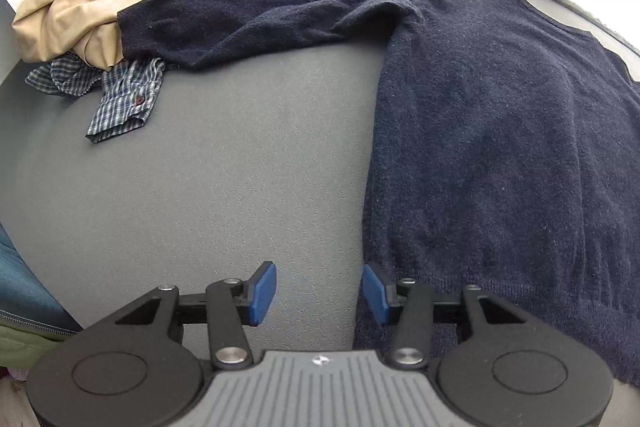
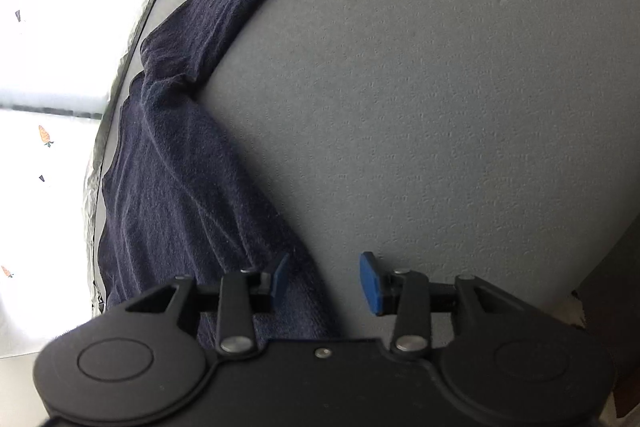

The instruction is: Fold clothes

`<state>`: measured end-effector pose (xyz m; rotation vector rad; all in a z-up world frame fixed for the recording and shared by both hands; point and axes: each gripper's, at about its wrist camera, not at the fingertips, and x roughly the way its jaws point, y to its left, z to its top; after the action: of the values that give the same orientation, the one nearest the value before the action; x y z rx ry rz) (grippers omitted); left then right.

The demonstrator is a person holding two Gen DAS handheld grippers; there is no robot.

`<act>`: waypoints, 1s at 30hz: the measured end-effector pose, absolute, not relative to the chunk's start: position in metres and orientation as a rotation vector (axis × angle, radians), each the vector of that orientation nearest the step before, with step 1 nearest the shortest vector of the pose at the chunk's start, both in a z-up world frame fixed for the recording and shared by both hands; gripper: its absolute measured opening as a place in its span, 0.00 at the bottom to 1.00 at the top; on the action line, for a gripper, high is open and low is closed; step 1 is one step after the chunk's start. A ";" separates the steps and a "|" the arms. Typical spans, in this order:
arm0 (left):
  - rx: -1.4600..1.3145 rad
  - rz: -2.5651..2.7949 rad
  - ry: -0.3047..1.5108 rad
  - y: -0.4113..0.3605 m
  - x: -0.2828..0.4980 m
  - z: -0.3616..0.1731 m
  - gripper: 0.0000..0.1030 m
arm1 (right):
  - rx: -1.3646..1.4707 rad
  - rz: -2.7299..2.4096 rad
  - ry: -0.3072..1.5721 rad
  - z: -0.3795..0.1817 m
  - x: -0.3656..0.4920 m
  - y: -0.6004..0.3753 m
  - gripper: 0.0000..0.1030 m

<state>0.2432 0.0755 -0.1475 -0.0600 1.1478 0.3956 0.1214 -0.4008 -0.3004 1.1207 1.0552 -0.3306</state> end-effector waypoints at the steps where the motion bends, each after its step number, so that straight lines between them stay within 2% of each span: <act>1: -0.045 0.411 1.137 0.072 0.246 -0.143 0.54 | 1.116 -0.338 1.051 -0.302 0.121 -0.408 0.40; 9: -0.074 0.448 1.080 0.037 0.275 -0.116 0.61 | 1.153 -0.405 1.000 -0.311 0.122 -0.474 0.40; 15: -0.070 0.423 1.074 -0.016 0.297 -0.126 0.65 | 1.138 -0.496 0.915 -0.309 0.141 -0.521 0.40; 20: -0.034 0.374 1.126 -0.053 0.318 -0.156 0.68 | 0.934 -0.583 0.834 -0.299 0.182 -0.561 0.40; 27: 0.036 0.434 1.224 -0.062 0.353 -0.199 0.68 | 0.615 -0.685 0.769 -0.303 0.247 -0.607 0.41; 28: 0.065 0.447 1.218 -0.064 0.355 -0.202 0.73 | 0.588 -0.682 0.769 -0.305 0.254 -0.611 0.41; 30: 0.132 0.448 1.208 -0.071 0.357 -0.204 0.75 | 0.537 -0.666 0.762 -0.308 0.264 -0.612 0.44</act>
<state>0.3569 -0.0708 -0.2042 0.1323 1.2084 0.4482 0.2635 -0.6123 -0.3081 0.5370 0.7625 -0.6662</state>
